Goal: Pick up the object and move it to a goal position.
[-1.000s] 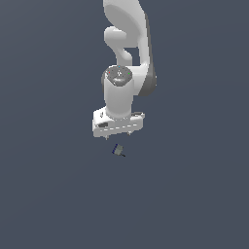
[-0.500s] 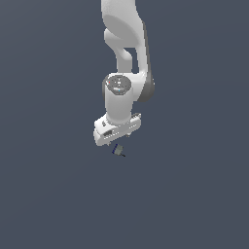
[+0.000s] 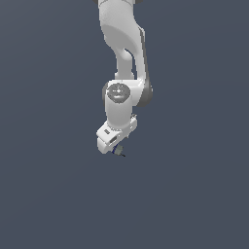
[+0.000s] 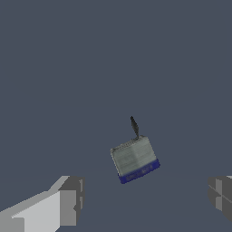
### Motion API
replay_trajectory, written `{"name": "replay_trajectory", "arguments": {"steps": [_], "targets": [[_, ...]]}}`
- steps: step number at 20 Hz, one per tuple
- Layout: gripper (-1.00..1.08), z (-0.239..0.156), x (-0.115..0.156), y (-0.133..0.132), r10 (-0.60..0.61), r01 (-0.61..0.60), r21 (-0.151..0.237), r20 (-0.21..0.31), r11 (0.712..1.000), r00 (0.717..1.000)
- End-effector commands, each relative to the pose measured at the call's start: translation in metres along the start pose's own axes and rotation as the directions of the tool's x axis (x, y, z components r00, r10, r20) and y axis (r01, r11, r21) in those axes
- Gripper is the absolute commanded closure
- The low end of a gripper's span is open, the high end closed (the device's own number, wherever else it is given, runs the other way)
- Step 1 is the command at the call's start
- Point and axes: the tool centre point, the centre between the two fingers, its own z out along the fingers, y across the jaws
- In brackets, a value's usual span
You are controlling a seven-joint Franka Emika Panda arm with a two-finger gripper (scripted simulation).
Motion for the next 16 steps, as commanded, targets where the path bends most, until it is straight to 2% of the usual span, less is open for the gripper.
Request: {"name": "replay_trajectory", "arguments": {"steps": [1, 8, 16], "targets": [[-0.92, 0.006, 0.001, 0.000, -0.070, 0.070, 0.003, -0.004, 0.998, 0.998], [-0.92, 0.021, 0.004, -0.001, -0.238, 0.238, 0.008, -0.016, 0.971, 0.971], [-0.92, 0.031, 0.005, -0.002, -0.345, 0.345, 0.009, -0.026, 0.938, 0.938]]}}
